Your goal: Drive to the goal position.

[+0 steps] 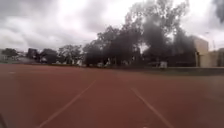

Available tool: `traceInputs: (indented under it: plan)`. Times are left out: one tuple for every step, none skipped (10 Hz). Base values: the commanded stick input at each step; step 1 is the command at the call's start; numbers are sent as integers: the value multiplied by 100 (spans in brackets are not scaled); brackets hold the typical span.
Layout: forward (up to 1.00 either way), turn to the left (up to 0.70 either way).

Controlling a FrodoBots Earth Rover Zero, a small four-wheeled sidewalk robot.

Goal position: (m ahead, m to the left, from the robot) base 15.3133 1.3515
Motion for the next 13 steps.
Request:
traceInputs:
  plan:
    - [70, 0]
    - [70, 0]
    - [70, 0]
    - [70, 0]
    - [70, 0]
    - [70, 0]
    - [70, 0]
    - [70, 0]
    - [70, 0]
    - [70, 0]
    - [70, 0]
    - [70, 0]
    - [70, 0]
